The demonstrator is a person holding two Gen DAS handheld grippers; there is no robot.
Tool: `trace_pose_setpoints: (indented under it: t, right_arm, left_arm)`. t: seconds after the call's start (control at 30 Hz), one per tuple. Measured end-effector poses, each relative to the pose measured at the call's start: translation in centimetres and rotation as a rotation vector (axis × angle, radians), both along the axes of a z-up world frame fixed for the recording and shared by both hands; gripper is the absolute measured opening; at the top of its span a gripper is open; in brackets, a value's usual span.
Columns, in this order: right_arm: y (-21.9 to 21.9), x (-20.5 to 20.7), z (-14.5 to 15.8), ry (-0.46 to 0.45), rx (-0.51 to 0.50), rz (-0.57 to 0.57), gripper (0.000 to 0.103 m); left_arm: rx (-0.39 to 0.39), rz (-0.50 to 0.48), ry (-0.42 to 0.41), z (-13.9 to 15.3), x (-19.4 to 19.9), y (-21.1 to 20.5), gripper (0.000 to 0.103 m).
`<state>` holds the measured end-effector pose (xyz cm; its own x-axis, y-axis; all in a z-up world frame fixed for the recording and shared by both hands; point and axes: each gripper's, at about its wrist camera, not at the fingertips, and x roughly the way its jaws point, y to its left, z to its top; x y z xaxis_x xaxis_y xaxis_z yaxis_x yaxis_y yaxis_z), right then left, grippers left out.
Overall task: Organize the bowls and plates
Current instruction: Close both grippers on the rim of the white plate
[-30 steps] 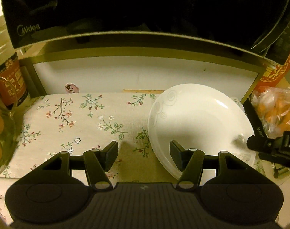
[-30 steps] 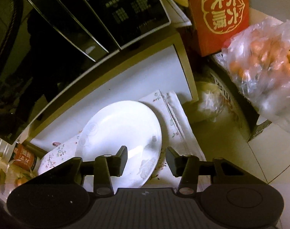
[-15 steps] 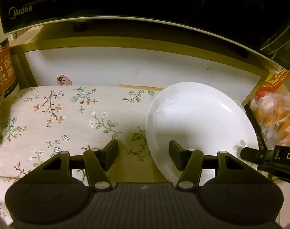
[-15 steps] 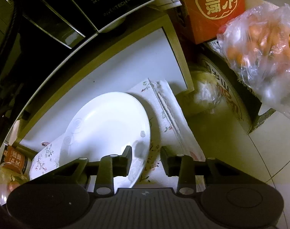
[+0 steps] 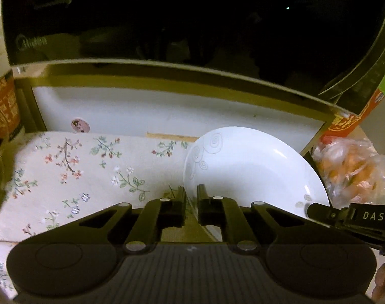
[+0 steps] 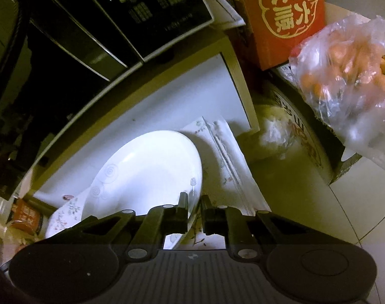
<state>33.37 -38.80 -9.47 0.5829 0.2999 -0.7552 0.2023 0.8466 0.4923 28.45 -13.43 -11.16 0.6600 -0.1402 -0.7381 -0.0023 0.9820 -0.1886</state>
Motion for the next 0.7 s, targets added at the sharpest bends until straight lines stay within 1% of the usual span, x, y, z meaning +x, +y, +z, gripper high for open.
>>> trace_pose_setpoints:
  t: [0.17,0.37,0.47,0.53,0.57,0.7]
  right_arm:
    - [0.1,-0.4,1.1,-0.004,-0.002,0.019,0.01]
    - [0.4,-1.4,2.7,-0.01,-0.022,0.066,0.01]
    - [1.0,-2.4,4.1,-0.022,-0.063,0.093,0.011]
    - [1.5,-3.2,5.1,-0.033,-0.1,0.117,0.011]
    - [1.7,-3.6,5.7,-0.051,-0.115,0.122,0.011]
    - [2.4,-6.1,7.7,-0.07,-0.177,0.158,0.012]
  left_arm:
    - [-0.028,0.02,-0.006,1.3,-1.3,0.5,0.006]
    - [-0.072,0.049,-0.002,1.7,-2.7,1.2,0.006]
    - [-0.083,0.06,-0.014,2.5,-4.4,1.3,0.006]
    - [-0.102,0.072,-0.015,2.6,-5.0,1.5,0.006]
    - [-0.113,0.08,-0.016,2.9,-5.6,1.6,0.006]
    - [-0.153,0.093,-0.024,4.3,-8.0,2.0,0.005]
